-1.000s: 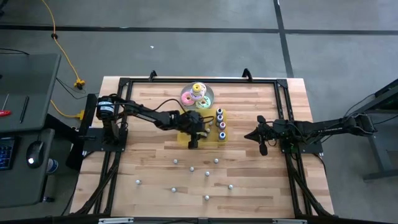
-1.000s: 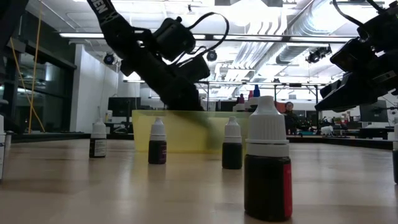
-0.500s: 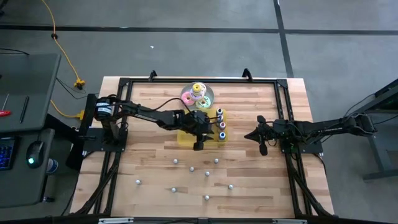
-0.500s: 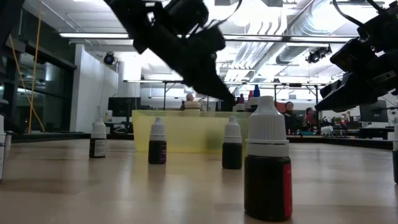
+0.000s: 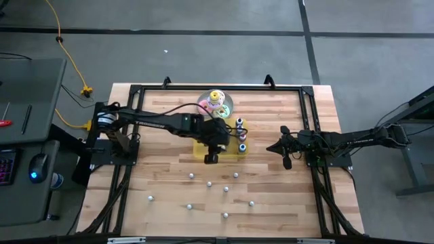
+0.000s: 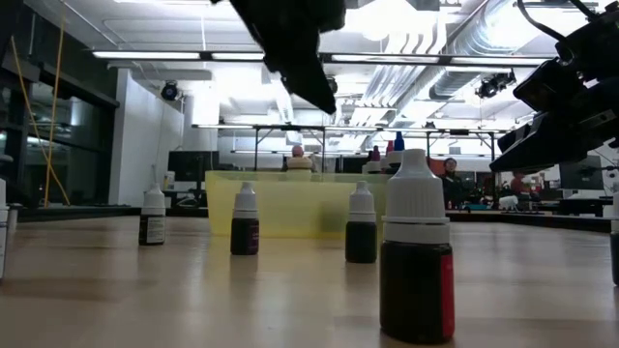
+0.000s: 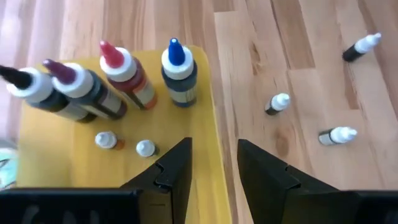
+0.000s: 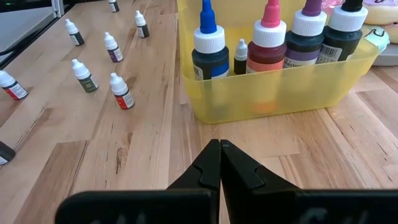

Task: Pick & Place food coloring
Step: Put the bottom small green food coloring bottle into the yellow container

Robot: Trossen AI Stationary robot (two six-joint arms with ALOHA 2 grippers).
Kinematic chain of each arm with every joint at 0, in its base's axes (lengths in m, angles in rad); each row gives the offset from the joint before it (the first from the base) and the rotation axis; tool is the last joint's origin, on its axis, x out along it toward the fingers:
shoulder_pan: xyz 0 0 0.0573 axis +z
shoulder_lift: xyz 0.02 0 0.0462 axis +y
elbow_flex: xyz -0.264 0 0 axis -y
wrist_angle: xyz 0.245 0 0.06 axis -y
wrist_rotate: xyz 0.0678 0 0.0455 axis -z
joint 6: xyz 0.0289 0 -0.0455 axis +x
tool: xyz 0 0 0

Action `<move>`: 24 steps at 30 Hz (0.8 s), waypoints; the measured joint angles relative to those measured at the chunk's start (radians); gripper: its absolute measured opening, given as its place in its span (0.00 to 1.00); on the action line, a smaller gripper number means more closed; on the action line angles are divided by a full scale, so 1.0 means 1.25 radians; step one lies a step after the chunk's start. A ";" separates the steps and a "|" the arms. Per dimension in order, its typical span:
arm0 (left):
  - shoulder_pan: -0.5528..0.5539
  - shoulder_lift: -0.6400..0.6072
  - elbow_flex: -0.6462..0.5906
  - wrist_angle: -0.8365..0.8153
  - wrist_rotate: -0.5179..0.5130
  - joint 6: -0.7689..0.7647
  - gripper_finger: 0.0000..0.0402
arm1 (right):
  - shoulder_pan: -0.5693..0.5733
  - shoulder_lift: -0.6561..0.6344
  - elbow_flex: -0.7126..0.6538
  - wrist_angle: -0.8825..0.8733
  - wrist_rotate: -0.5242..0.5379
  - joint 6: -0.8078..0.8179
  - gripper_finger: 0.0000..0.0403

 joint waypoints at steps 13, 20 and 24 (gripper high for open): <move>-0.086 0.000 0.078 -0.035 -0.022 -0.010 0.31 | 0.000 0.000 0.000 0.000 0.000 0.000 0.00; -0.159 0.014 0.081 0.080 -0.036 -0.008 0.31 | 0.000 0.000 0.000 0.000 0.000 0.000 0.00; -0.185 0.061 0.082 0.155 -0.028 0.003 0.31 | 0.000 0.000 0.000 0.000 0.000 0.000 0.00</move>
